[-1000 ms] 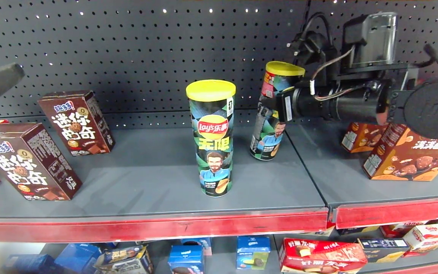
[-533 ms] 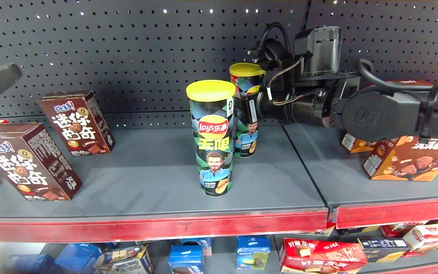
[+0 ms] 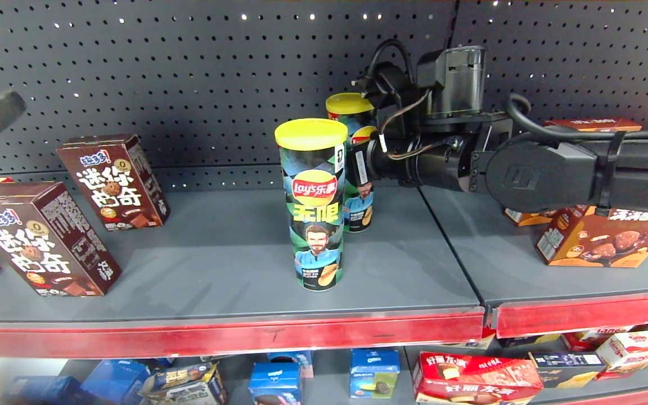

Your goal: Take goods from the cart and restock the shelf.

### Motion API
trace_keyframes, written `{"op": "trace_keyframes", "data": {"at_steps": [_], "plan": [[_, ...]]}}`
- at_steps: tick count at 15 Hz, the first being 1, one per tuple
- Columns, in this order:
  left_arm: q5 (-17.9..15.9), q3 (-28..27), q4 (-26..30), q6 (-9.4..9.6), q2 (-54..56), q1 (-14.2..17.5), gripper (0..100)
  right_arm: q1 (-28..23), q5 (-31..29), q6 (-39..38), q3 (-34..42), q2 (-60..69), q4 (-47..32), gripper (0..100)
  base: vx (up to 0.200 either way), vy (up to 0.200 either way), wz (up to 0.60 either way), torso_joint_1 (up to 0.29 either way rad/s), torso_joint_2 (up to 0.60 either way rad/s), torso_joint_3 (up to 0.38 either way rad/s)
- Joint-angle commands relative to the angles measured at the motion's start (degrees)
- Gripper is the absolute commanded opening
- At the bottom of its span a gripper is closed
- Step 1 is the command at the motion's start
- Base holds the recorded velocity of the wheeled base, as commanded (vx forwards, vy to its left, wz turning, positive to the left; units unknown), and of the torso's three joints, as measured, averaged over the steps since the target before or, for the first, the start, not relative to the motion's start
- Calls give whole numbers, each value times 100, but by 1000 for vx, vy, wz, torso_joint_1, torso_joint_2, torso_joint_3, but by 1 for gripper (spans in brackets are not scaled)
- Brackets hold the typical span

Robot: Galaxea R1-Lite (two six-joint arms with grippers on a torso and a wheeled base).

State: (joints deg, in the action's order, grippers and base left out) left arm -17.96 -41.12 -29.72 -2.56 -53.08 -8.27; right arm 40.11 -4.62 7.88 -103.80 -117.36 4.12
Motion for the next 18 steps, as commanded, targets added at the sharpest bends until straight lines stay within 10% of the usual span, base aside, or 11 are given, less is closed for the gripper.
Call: {"op": "trace_keyframes", "data": {"at_steps": [1, 4, 5, 18], "plan": [[-6, 7, 1, 10, -10, 0, 100, -3, -48, 4, -17, -15, 1, 0, 0, 0, 0, 0, 0, 0], [-6, 25, 1, 10, -10, 0, 100, -29, -74, 4, -52, -6, -17, 0, 0, 0, 0, 0, 0, 0], [-6, 122, -7, 10, -1, 0, 100, -29, -74, 4, -61, 2, -17, 100, 0, 0, 0, 0, 0, 0], [-15, 333, 1, 10, 157, 9, 100, 111, -285, -5, -105, 398, -342, 100, 0, 0, 0, 0, 0, 0]]}}
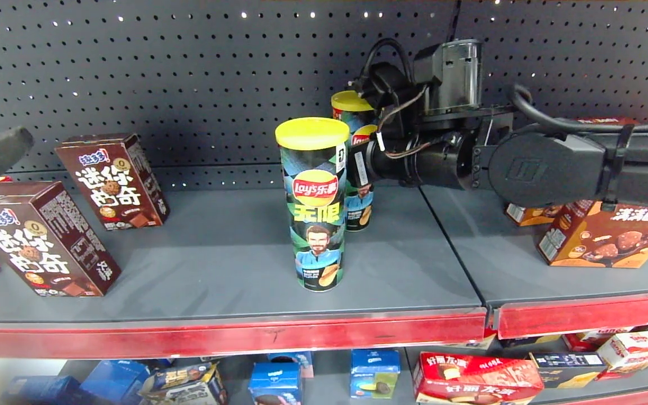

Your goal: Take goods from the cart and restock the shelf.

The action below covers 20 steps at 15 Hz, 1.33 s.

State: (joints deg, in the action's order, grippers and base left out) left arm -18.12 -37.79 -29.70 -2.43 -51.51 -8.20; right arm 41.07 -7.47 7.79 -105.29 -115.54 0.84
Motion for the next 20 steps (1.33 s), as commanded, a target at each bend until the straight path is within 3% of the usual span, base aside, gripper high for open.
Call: {"op": "trace_keyframes", "data": {"at_steps": [1, 15, 20], "plan": [[1, 0, -1, -4, -9, 3, 100, 6, 0, 3, 96, 287, -23, 100, 0, 0, 0, 0, 0, 0], [-43, 281, 140, -12, -44, 82, 100, -196, 9, -243, 2302, 2572, -14, 100, 0, 0, 0, 0, 0, 0], [-192, 272, 131, -12, -211, 82, 100, -952, -299, -1148, 2672, 3424, -40, 100, 0, 0, 0, 0, 0, 0]]}}
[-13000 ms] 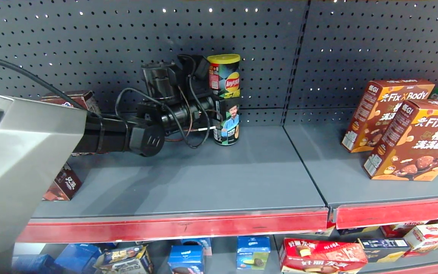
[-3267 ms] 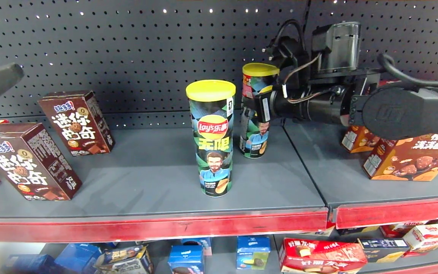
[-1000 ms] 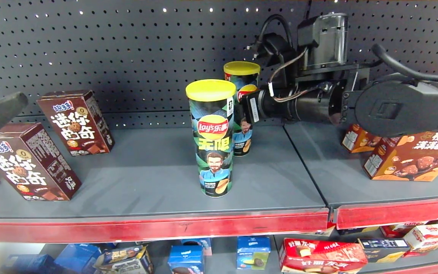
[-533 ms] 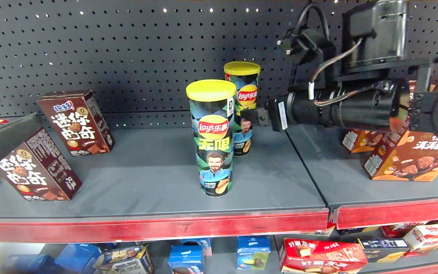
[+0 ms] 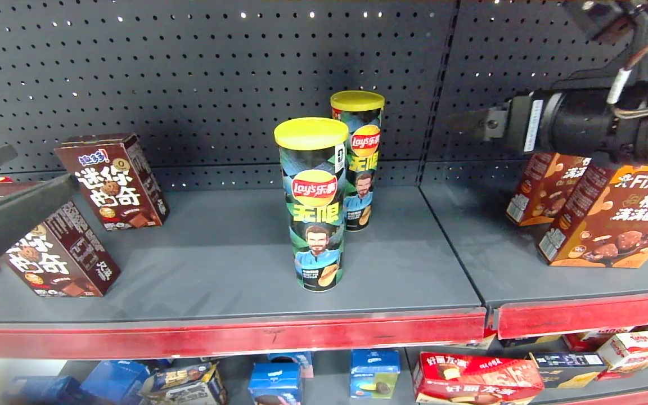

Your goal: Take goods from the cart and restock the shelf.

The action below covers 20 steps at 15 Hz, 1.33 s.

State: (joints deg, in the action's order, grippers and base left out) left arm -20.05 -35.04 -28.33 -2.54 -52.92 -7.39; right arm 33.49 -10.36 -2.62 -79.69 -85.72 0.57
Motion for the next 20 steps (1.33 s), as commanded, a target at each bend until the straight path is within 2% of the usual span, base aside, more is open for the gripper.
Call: {"op": "trace_keyframes", "data": {"at_steps": [1, 2, 6, 8, 11, 14, 17, 20], "plan": [[-16, -12, -6, -1, -131, -8, 100, -202, -185, -230, 279, 812, -154, 100, 0, 0, 0, 0, 0, 0], [-51, -12, -6, -1, -210, -8, 100, -176, -414, -239, 410, 1190, -409, 100, 0, 0, 0, 0, 0, 0], [-104, -38, -23, -1, -526, -26, 100, -246, -519, -344, 823, 2306, -1121, 100, 0, 0, 0, 0, 0, 0], [-166, -47, -50, 7, -746, -61, 100, -809, -590, -494, 1114, 3150, -2079, 100, 0, 0, 0, 0, 0, 0], [-306, -118, -50, 7, -1071, -70, 100, -1064, -590, -766, 1105, 4231, -3529, 100, 0, 0, 0, 0, 0, 0], [-297, -434, -67, 7, -1590, -448, 100, -1802, -581, -784, 1017, 4749, -4056, 100, 0, 0, 0, 0, 0, 0], [-280, -970, -23, 43, -2073, -931, 100, -2074, -581, -801, 1034, 4995, -4294, 100, 0, 0, 0, 0, 0, 0], [-262, -996, -6, 254, -2398, -1072, 100, -2268, -581, -801, 938, 5039, -4302, 100, 0, 0, 0, 0, 0, 0]]}}
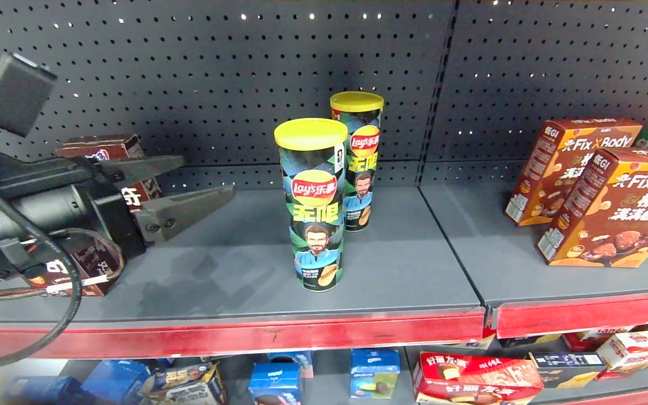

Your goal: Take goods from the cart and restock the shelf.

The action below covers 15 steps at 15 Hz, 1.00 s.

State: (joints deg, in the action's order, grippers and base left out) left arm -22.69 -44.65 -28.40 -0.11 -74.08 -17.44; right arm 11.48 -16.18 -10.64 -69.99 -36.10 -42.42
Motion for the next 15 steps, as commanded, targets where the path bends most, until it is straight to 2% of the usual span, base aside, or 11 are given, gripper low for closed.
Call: {"op": "trace_keyframes", "data": {"at_steps": [1, 6, 8, 15], "plan": [[19, -26, -7, 11, -458, -110, 100, -102, 1, 1, -94, 94, -20, 100, 0, 0, 0, 0, 0, 0], [19, 9, -42, 64, -792, -110, 100, -182, -8, 1, -217, 112, -20, 100, 0, 0, 0, 0, 0, 0], [27, 27, -7, 196, -871, -110, 100, -182, 1, 1, -208, 138, -20, 100, 0, 0, 0, 0, 0, 0], [115, 71, -78, 213, -1390, -110, 100, -182, -8, 10, -367, 94, -20, 100, 0, 0, 0, 0, 0, 0]]}}
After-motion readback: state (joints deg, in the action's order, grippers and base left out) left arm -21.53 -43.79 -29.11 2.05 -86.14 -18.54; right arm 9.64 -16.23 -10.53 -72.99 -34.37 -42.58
